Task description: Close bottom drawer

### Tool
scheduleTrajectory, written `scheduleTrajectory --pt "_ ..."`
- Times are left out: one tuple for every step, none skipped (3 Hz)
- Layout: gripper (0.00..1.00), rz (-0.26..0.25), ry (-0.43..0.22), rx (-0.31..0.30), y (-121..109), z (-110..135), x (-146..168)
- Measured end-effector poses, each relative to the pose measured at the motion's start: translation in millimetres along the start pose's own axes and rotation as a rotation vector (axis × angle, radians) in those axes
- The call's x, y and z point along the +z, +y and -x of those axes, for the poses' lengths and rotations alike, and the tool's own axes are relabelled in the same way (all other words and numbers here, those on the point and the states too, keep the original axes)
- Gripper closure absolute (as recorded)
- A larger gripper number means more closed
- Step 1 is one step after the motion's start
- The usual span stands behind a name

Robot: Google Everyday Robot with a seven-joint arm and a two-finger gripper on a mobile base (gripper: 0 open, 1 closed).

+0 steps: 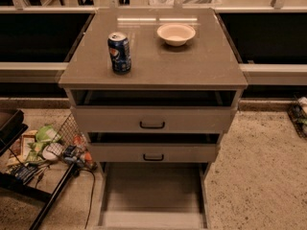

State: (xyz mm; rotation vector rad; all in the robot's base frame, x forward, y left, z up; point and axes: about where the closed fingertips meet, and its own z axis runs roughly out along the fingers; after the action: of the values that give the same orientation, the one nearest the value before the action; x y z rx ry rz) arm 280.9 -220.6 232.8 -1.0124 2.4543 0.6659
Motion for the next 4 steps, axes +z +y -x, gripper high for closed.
scheduleTrajectory --pt "0.64 0.003 0.000 0.001 2 0 1" --pt "0.88 0.018 0.002 0.002 5 -1 10" --pt "1.00 0.083 -0.015 -0.011 5 5 50" --pt "1.00 0.189 -0.089 -0.004 13 7 109"
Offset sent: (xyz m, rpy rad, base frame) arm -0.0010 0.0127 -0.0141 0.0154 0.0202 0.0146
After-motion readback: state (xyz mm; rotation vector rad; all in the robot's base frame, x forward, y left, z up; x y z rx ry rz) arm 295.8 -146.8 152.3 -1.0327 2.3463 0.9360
